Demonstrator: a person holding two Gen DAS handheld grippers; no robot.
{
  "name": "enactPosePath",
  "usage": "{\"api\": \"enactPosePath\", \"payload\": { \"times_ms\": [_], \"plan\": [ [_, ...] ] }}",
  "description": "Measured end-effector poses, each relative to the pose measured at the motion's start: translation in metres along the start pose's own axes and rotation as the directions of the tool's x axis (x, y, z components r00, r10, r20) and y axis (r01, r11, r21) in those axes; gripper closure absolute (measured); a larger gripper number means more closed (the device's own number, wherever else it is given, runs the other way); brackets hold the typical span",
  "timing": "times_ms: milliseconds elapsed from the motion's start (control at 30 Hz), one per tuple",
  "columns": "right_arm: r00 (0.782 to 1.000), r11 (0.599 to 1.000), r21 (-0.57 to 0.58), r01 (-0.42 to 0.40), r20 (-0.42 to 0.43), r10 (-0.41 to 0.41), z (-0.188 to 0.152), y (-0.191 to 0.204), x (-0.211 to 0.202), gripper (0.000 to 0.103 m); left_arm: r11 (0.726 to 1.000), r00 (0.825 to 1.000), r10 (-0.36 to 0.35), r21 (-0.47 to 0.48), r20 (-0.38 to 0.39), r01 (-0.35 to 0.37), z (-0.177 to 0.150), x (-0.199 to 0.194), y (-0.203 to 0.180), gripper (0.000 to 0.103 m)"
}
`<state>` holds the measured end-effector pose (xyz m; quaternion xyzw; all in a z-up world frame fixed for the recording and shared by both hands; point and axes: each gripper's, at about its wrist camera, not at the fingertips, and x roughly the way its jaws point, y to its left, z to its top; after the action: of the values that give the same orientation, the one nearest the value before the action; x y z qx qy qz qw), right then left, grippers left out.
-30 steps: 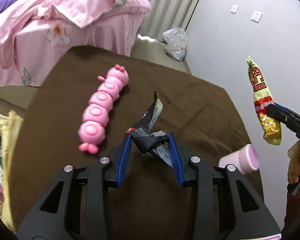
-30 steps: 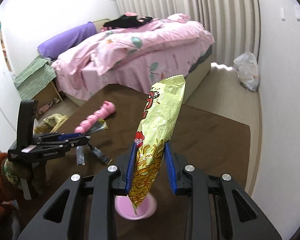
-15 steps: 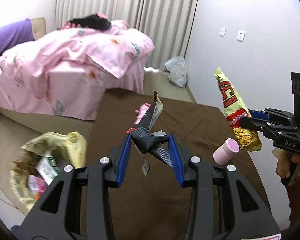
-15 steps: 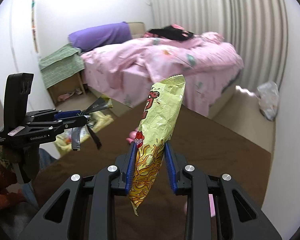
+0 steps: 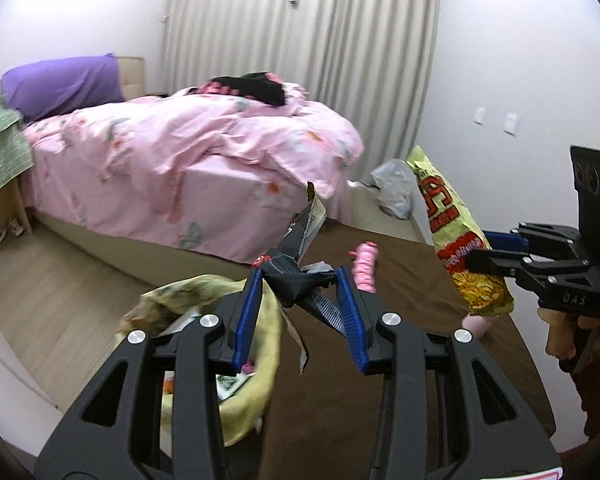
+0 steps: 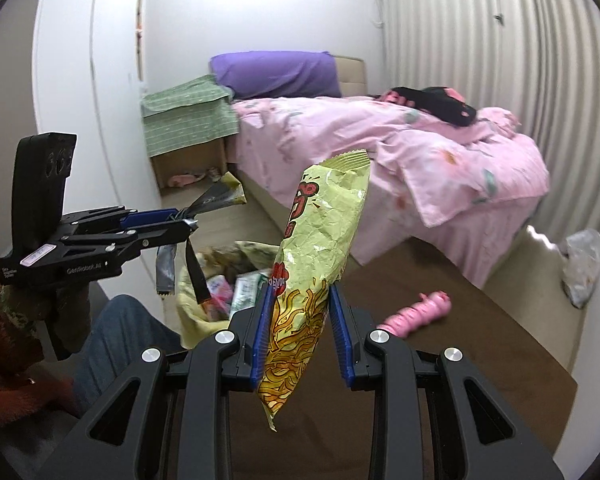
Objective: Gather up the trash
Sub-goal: 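Carry the chip bag and black wrapper into the yellow trash bag and open both tools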
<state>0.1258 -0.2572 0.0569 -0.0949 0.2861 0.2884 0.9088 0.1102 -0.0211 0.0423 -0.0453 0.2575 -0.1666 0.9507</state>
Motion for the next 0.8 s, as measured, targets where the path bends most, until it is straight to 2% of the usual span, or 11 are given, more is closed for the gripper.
{"api": "enactPosePath", "payload": {
  "times_ms": [233,500,700,800],
  "plan": [
    [0.998,0.997,-0.032,-0.066,-0.027,0.065,0.018,0.032,0.041,0.075,0.995,0.998,0.064,-0.079,-0.019,-0.066,-0.012,-0.005,0.053,0.067],
    [0.987,0.991,0.012,-0.136,-0.079,0.136,0.030,0.041,0.106,0.075,0.985,0.994,0.089,-0.145,-0.063,-0.097,-0.021,0.021,0.094,0.067],
    [0.963,0.970,0.131,-0.203,-0.152,0.222,0.032,0.032,0.176,0.075,0.969,0.992,0.081,-0.227,-0.091,-0.100,-0.026,0.048,0.135,0.067],
    [0.947,0.963,0.157,-0.219,-0.202,0.248,0.026,0.034,0.205,0.075,0.964,0.988,0.058,-0.249,-0.141,-0.092,-0.035,0.071,0.150,0.067]
  ]
}}
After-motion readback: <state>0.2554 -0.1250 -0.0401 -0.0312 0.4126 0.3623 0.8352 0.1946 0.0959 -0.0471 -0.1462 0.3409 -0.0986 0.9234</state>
